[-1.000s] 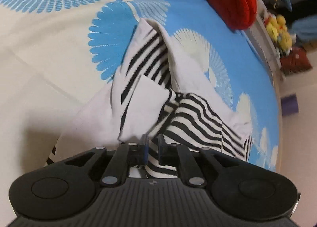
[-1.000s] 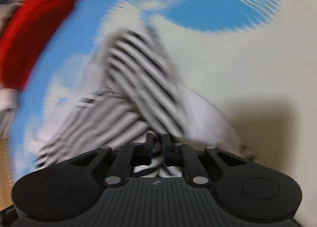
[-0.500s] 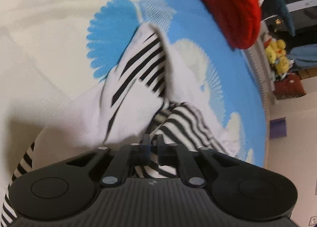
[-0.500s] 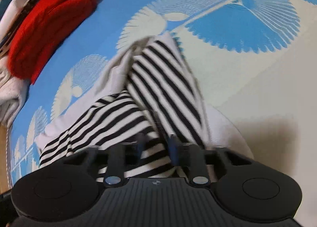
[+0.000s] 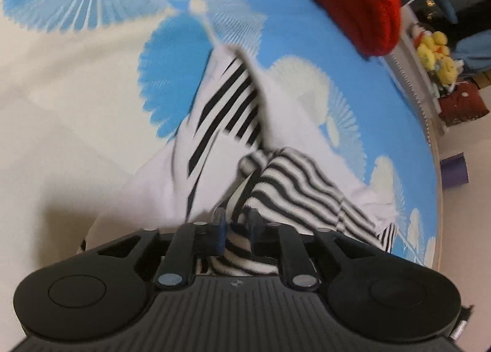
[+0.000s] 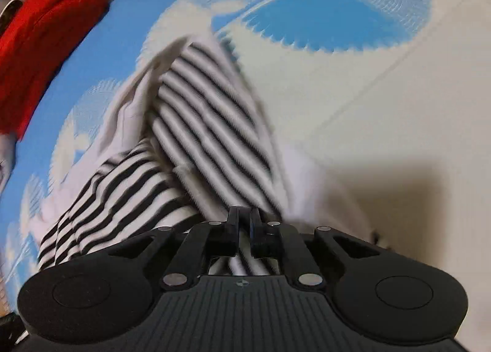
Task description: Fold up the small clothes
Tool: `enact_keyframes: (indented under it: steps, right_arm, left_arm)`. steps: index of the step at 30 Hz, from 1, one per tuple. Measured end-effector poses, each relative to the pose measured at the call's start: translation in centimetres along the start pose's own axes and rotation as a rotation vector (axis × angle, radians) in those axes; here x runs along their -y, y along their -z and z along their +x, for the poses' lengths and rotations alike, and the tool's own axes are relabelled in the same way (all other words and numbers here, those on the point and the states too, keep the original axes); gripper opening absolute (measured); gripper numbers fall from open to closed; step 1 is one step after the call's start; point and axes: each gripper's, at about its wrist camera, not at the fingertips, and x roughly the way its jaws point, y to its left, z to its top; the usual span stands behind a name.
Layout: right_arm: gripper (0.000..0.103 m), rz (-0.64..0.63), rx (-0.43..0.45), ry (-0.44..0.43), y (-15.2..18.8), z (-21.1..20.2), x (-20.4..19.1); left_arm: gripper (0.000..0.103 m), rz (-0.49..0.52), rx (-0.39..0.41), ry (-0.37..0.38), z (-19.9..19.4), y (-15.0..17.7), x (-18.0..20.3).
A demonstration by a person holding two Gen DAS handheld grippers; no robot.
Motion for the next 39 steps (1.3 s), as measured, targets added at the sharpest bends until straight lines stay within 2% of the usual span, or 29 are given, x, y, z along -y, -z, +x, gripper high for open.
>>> enact_keyframes:
  steps: [2, 3, 4, 6, 9, 11, 12, 13, 14, 15, 17, 19, 21, 23, 24, 25, 26, 29, 30, 32, 33, 34, 35, 36, 37, 38, 39]
  right_arm:
    - [0.019, -0.077, 0.113, -0.035, -0.4, -2.0, -1.3]
    - [0.031, -0.107, 0.163, -0.061, -0.4, -2.9, -1.9]
    - [0.04, -0.132, 0.186, -0.086, -0.7, -3.3, -2.2]
    - [0.046, -0.164, 0.16, -0.12, -0.4, -2.9, -2.7]
    - [0.046, -0.135, 0.044, -0.082, 0.2, -0.4, -2.4]
    - [0.045, -0.108, 0.0, -0.056, 0.7, 1.1, -2.0]
    - [0.039, -0.102, -0.006, -0.059, 0.8, 1.4, -2.0]
    - [0.021, -0.108, -0.008, -0.077, 1.1, 1.4, -2.2]
    - [0.014, -0.116, -0.006, -0.094, 1.1, 1.4, -2.6]
    - [0.006, -0.119, 0.011, -0.112, 1.1, 1.1, -2.8]
    - [0.004, -0.107, 0.073, -0.159, 1.1, -0.2, -3.2]
    - [0.004, -0.102, 0.115, -0.161, 0.9, -0.9, -3.0]
    - [0.006, -0.077, 0.086, -0.092, 0.8, 0.1, -2.3]
    - [0.017, -0.044, 0.01, 0.0, 1.0, 1.8, -1.4]
    - [0.024, -0.048, -0.017, 0.016, 1.1, 2.3, -1.3]
    - [0.024, -0.046, -0.006, 0.017, 1.1, 2.1, -1.3]
    - [0.025, -0.041, 0.024, 0.029, 1.0, 1.5, -1.5]
    - [0.027, -0.097, 0.189, 0.033, 0.7, -1.3, -3.0]
    - [0.031, -0.123, 0.237, 0.005, 0.8, -2.3, -3.6]
    - [0.042, -0.163, 0.264, -0.111, 0.9, -3.3, -4.4]
    - [0.049, -0.191, 0.229, -0.183, 1.1, -3.0, -4.9]
    - [0.051, -0.198, 0.176, -0.233, 1.3, -2.3, -5.1]
    - [0.051, -0.184, 0.112, -0.262, 1.5, -1.3, -5.1]
    - [0.051, -0.161, 0.028, -0.243, 1.8, 0.2, -4.9]
    - [0.051, -0.151, -0.034, -0.182, 2.1, 1.5, -4.7]
    - [0.05, -0.152, -0.085, -0.095, 2.4, 2.8, -4.3]
    - [0.047, -0.151, -0.098, -0.05, 2.7, 3.5, -3.9]
  left_arm:
    - [0.021, 0.025, 0.087, 0.015, -1.5, -0.1, 0.5]
    - [0.024, 0.045, 0.118, 0.025, -2.0, 0.0, 0.7]
    - [0.024, 0.059, 0.133, 0.037, -2.1, 0.0, 1.0]
    - [0.024, 0.069, 0.125, 0.058, -1.8, 0.2, 1.3]
    - [0.024, 0.056, 0.075, 0.039, -0.3, 0.6, 0.8]
    - [0.024, 0.04, 0.057, 0.007, 0.7, 0.6, 0.3]
    - [0.024, 0.034, 0.049, 0.0, 1.1, 0.6, 0.1]
    - [0.024, 0.031, 0.04, -0.001, 1.5, 0.6, -0.2]
    - [0.019, 0.028, 0.027, 0.007, 1.6, 0.6, -0.3]
    - [0.002, 0.025, 0.018, 0.028, 1.7, 0.6, -0.4]
    - [0.001, 0.028, 0.033, 0.045, 1.4, 0.6, -0.4]
    - [0.001, 0.062, 0.062, 0.007, 1.0, 0.6, 0.0]
    - [0.001, 0.052, 0.032, -0.025, 1.6, 0.6, -0.3]
    - [0.002, 0.044, 0.009, -0.042, 2.1, 0.7, -0.4]
    - [0.004, 0.048, 0.02, -0.034, 1.9, 0.7, -0.3]
    - [0.004, 0.052, 0.044, -0.014, 1.4, 0.6, 0.0]
    - [0.006, 0.063, 0.071, 0.012, 0.8, 0.5, 0.4]
    - [0.008, 0.113, 0.131, 0.087, -0.8, 0.5, 1.7]
    - [0.008, 0.125, 0.135, 0.116, -1.0, 0.6, 2.0]
    - [0.008, 0.131, 0.1, 0.161, -0.5, 0.7, 2.3]
    - [0.008, 0.121, 0.067, 0.158, 0.1, 0.7, 2.0]
    - [0.008, 0.099, 0.017, 0.126, 1.1, 0.7, 1.6]
    - [0.008, 0.076, -0.042, 0.063, 2.4, 0.8, 0.9]
    - [0.008, 0.052, -0.085, -0.006, 3.5, 0.9, 0.2]
    - [0.006, 0.029, -0.103, -0.052, 4.3, 1.0, -0.5]
    - [0.005, 0.007, -0.107, -0.056, 4.5, 1.0, -1.0]
    - [0.005, -0.002, -0.105, -0.049, 4.5, 0.9, -0.9]
